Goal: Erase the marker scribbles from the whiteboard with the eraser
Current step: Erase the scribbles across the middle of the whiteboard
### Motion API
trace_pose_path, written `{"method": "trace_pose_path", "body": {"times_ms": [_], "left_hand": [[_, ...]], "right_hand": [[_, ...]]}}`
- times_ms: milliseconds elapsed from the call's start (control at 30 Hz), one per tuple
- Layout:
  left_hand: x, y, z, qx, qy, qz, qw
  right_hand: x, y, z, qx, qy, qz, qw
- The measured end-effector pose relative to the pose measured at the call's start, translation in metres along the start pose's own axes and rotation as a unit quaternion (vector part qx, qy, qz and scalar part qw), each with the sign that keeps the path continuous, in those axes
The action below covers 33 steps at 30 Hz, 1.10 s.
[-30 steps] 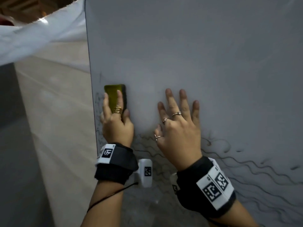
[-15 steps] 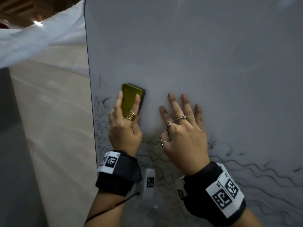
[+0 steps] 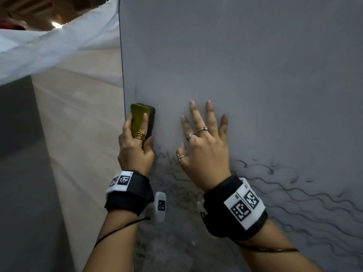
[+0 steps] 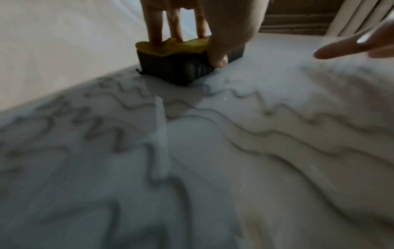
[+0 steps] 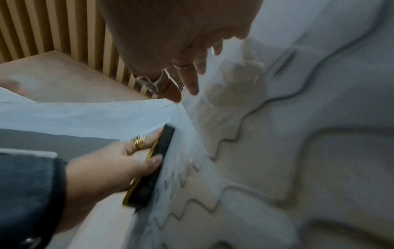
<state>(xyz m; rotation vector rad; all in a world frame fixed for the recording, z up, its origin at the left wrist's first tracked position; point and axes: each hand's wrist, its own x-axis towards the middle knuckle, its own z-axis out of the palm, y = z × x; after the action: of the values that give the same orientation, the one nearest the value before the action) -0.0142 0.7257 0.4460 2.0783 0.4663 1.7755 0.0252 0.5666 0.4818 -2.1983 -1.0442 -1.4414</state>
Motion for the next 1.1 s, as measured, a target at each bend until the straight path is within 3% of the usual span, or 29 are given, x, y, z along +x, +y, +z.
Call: {"method": "trace_pose_path", "body": {"times_ms": [133, 333, 533, 733, 800, 900, 967, 1033, 1100], "left_hand": [[0.020, -0.034, 0.005, 0.014, -0.018, -0.123, 0.992], [-0.024, -0.029, 0.008, 0.042, -0.027, -0.058, 0.997], [0.011, -0.040, -0.001, 0.021, -0.034, -0.139, 0.989], [0.018, 0.003, 0.007, 0.022, -0.009, 0.053, 0.998], [0.007, -0.011, 0.007, 0.026, -0.016, 0.030, 0.999], [0.014, -0.031, 0.003, 0.025, -0.029, -0.083, 0.996], [0.028, -0.024, 0.002, 0.007, -0.026, -0.099, 0.995], [0.034, -0.002, 0.001, -0.036, -0.006, -0.041, 0.999], [0.027, 0.016, 0.001, -0.024, -0.001, 0.063, 0.998]], "right_hand": [[0.002, -0.003, 0.006, -0.026, -0.022, 0.007, 0.999], [0.002, -0.004, 0.006, -0.032, -0.022, 0.010, 0.999], [0.001, 0.000, 0.005, -0.032, -0.025, 0.000, 0.999], [0.000, 0.000, 0.006, -0.042, -0.001, -0.002, 0.999], [0.000, 0.001, 0.007, -0.042, 0.000, -0.004, 0.999], [-0.001, 0.004, 0.006, -0.044, -0.014, -0.006, 0.999], [0.000, 0.003, 0.005, -0.046, -0.021, -0.003, 0.999], [0.000, 0.000, 0.003, -0.042, -0.019, 0.002, 0.999], [-0.001, -0.003, 0.002, -0.038, -0.011, 0.003, 0.999]]}}
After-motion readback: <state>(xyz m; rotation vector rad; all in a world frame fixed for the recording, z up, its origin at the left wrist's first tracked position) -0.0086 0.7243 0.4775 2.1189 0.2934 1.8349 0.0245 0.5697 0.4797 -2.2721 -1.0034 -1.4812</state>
